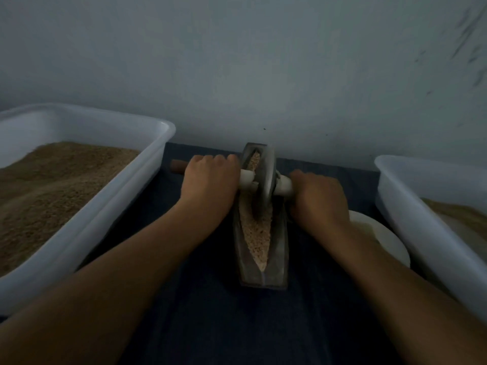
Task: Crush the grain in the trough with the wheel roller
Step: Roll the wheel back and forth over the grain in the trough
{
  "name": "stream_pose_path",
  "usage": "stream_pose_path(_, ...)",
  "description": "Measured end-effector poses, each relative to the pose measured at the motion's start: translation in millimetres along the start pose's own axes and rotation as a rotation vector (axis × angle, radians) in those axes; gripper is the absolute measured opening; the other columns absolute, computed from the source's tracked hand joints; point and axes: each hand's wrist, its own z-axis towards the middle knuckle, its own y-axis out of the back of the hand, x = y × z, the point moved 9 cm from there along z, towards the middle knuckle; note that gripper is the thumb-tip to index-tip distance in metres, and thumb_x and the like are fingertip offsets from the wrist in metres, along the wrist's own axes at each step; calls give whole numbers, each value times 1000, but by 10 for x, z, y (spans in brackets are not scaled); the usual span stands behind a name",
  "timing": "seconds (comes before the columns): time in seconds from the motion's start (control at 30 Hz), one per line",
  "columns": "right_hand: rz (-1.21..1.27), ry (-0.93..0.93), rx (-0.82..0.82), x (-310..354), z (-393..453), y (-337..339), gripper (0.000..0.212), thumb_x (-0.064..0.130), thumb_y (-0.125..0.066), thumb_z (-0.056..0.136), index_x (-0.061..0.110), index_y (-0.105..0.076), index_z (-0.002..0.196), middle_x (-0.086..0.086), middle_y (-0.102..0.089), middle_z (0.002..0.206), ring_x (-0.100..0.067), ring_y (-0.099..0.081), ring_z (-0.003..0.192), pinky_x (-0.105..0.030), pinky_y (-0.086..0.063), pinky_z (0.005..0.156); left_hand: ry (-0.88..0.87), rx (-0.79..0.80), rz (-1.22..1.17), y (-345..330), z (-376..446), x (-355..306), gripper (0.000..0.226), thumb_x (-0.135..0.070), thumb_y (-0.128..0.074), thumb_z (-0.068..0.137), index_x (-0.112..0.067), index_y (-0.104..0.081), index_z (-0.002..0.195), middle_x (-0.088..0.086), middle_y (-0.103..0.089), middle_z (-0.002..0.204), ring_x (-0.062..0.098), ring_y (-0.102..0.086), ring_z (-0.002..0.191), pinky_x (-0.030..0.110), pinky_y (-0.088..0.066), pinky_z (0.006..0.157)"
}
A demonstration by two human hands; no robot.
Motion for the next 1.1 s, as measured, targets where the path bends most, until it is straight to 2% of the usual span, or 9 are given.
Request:
stream_pose_path(0.1,41,1,-29,57,-176,144,13,17,-69,75,14,-59,83,-6,-59,74,-28,-53,65,-32,-23,60,5,-9,-12,94,-194,-2,22,-24,-65,87,-19,-49,102,4,-63,99,21,-61,89,34,-43,82)
stream_pose_path(0.23,90,23,-47,143,-361,364,13,11,-70,73,13,-59,80,-6,-60,72,-27,-53,63,-32,-28,62,4,-36,-36,265,-512,-24,28,-30,-68,84,-22,-47,100,0,-60,97,17,-58,86,31,-41,81)
stream_pose_path(0.4,123,-12,-20,153,-617,432,16,14,-70,78,13,-54,82,-6,-57,75,-24,-50,67,-32,-28,65,-89,-111,-85,530,-722,-104,33,-32,-70,78,-23,-54,105,-2,-61,99,19,-58,89,33,-42,88)
stream_pose_path(0.63,86,17,-100,146,-507,410,24,11,-75,69,14,-52,75,-5,-57,67,-21,-42,56,-30,-25,61,-104,-29,-63,344,-584,-63,37,-32,-73,77,-23,-50,105,-2,-59,99,18,-57,88,34,-42,87)
stream_pose_path(0.73,-4,42,-102,126,-249,284,23,13,-76,69,14,-54,74,-6,-59,67,-24,-47,55,-30,-22,59,-62,27,-87,152,-402,16,37,-31,-73,78,-23,-44,100,-1,-58,97,19,-57,87,34,-41,82)
stream_pose_path(0.9,-73,-32,46,-2,184,-88,19,30,-67,83,22,-59,98,-1,-65,89,-25,-61,79,-32,-24,60,-23,64,-72,-90,16,69,35,-25,-71,81,-21,-45,104,4,-61,102,25,-60,92,39,-41,80)
stream_pose_path(1.1,1,-103,114,-135,463,-268,19,33,-64,87,25,-61,104,-3,-67,98,-27,-63,88,-30,-28,60,-3,42,-13,-181,365,97,24,-22,-65,86,-18,-50,104,8,-63,99,29,-63,86,36,-35,69)
